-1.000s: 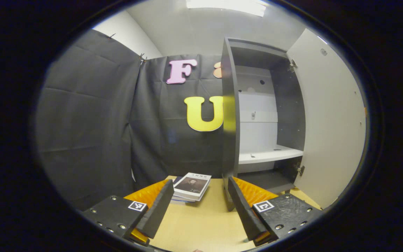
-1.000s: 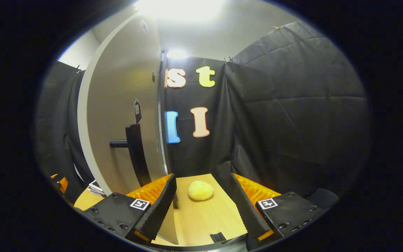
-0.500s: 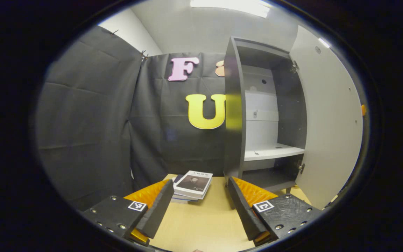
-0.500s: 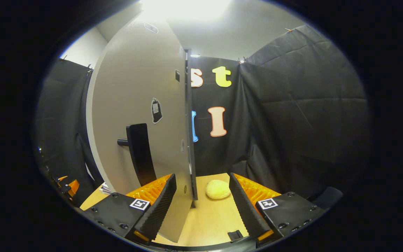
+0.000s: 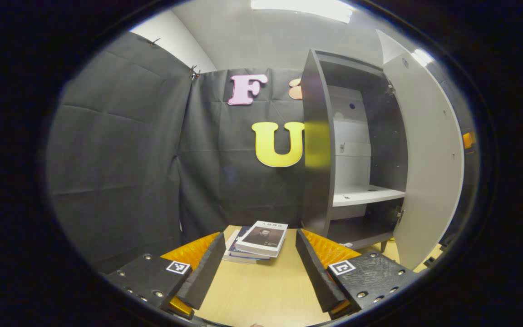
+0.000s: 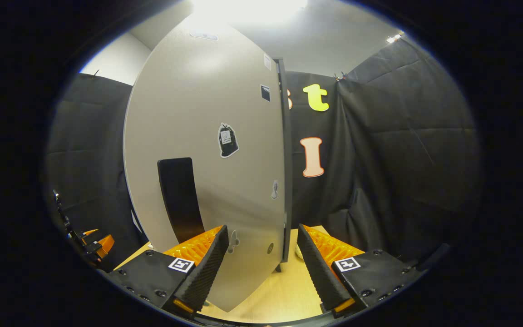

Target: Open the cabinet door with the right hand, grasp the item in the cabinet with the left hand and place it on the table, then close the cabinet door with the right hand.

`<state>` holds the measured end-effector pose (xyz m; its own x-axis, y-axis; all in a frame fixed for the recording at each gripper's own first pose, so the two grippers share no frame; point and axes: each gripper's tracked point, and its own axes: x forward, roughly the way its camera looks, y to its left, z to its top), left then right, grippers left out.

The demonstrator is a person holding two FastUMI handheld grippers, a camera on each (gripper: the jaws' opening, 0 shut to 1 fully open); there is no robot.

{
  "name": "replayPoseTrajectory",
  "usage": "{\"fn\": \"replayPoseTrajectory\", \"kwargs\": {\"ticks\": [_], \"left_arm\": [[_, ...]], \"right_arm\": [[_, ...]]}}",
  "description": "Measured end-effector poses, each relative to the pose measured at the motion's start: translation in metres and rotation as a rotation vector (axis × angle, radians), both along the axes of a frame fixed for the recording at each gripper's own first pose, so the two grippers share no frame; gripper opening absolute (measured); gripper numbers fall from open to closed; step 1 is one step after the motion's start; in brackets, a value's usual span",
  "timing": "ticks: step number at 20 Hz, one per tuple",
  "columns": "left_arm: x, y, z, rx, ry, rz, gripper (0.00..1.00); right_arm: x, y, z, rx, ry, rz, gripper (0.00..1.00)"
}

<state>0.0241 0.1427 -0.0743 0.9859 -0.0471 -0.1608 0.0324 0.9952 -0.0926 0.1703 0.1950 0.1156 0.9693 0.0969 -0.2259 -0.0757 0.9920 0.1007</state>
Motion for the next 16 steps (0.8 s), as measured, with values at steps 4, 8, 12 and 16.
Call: {"fn": "replayPoseTrajectory", "kwargs": {"ticks": [4, 8, 12, 16], "left_arm": [[-0.003, 0.011, -0.002, 0.003, 0.006, 0.017, 0.95], [-0.011, 0.024, 0.002, 0.02, 0.001, 0.038, 0.95], [-0.013, 0.031, 0.002, 0.025, 0.0, 0.058, 0.95], [-0.01, 0.029, 0.002, 0.032, 0.001, 0.064, 0.95]], "right_arm": [[0.016, 0.024, -0.002, 0.017, -0.004, 0.053, 0.92], [0.031, 0.048, -0.005, 0.009, -0.014, 0.12, 0.92], [0.044, 0.074, -0.005, -0.026, -0.037, 0.183, 0.96], [0.047, 0.086, -0.012, -0.048, -0.044, 0.209, 0.96]]}}
